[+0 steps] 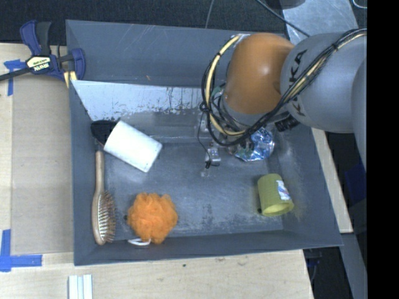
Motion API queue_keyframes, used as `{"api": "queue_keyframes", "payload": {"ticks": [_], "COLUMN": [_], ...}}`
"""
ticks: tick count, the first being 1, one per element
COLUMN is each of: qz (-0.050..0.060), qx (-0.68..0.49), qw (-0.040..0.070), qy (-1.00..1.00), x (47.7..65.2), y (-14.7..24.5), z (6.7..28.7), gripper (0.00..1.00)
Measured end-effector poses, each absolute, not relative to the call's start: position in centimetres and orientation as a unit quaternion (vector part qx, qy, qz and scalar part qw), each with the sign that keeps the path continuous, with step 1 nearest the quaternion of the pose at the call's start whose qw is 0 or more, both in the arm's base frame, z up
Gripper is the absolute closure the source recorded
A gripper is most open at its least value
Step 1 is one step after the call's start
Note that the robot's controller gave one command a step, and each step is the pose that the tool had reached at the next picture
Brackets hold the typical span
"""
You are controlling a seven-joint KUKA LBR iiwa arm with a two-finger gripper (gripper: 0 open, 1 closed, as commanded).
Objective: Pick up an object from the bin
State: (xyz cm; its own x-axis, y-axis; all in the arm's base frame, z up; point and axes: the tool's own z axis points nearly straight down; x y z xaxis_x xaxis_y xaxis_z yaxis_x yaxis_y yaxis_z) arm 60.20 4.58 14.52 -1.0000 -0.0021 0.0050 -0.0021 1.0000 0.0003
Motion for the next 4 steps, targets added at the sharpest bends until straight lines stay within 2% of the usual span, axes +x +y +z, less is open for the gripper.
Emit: {"api": "queue_keyframes", "payload": {"ticks": [1, 2, 3, 4], "qz": [0.000, -0.001, -0.001, 0.002], "qx": [-0.019, 0.149, -0.014, -0.009], "qw": [0.006, 0.007, 0.005, 0.009], "qy": [-1.000, -0.989, -1.000, -1.000], "x": [51.9, 49.3, 51.5, 51.0], "y": [2.4, 6.5, 12.4, 19.2], "z": [11.1, 9.2, 9.5, 6.8], "gripper": [0.00, 0.00, 0.00, 0.00]}}
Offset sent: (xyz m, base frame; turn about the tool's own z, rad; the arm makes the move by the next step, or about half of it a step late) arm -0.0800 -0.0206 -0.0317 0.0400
